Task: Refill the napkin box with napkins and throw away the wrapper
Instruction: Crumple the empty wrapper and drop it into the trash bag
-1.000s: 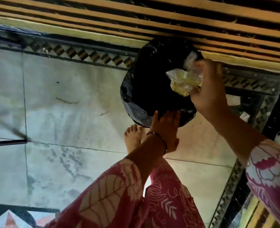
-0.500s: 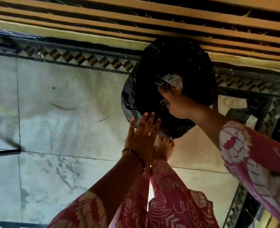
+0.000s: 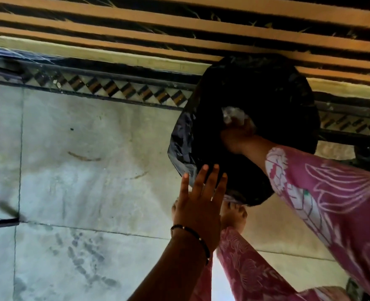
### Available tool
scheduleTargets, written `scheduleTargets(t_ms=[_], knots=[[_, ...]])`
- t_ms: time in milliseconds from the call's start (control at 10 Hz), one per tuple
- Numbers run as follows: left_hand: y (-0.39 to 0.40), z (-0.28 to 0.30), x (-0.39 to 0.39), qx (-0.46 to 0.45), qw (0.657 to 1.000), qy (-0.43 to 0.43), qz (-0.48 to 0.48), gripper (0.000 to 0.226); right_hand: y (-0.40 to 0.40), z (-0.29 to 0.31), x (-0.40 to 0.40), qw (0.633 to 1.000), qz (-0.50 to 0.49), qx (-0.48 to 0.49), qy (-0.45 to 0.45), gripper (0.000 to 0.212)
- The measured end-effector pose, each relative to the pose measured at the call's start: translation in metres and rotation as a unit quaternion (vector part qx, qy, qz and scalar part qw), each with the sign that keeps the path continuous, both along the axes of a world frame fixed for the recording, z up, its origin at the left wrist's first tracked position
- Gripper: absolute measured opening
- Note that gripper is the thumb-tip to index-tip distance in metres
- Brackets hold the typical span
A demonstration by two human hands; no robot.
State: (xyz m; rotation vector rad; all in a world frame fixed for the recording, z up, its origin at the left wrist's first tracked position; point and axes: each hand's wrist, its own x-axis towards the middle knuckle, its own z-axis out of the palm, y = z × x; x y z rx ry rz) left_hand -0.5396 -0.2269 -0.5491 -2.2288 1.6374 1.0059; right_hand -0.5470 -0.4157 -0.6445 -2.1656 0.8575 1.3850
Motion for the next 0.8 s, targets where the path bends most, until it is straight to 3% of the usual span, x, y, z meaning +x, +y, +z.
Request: scheduleTargets(t_ms=[100,200,400,500,600,700,800], knots=[[0.000,0.005,0.002,-0.002,1.000,0.010,-0.007,0.080,0.005,0.006,0.001,0.991,-0.086,0.047,-0.087,0.039],[-0.008,0.014,0.009,0.044,0.998,0.047,-0.002,0.078,0.005,0.040,0.002,0.957,-0.199,0.038,-0.209,0.045],[-0.007,0.013,0.010,0.050,0.998,0.033,-0.026,0.075,-0.006,0.079,-0.027,0.919,-0.148,-0.102,-0.350,0.040],[-0.006,0.008,0.008,0.042,0.998,0.036,-0.020,0.076,-0.016,0.050,-0.030,0.943,-0.144,-0.095,-0.284,0.048],[0.000,0.003,0.006,0.033,0.999,0.034,-0.014,0.080,-0.016,0.014,-0.026,0.972,-0.128,0.000,-0.197,0.057],[0.001,0.001,0.007,0.034,0.999,0.019,-0.027,0.082,-0.017,-0.004,-0.020,0.989,-0.034,0.062,-0.133,0.056],[-0.009,0.010,0.007,0.061,0.997,0.006,-0.041,0.082,-0.017,0.016,-0.019,0.987,-0.067,0.057,-0.136,0.049]])
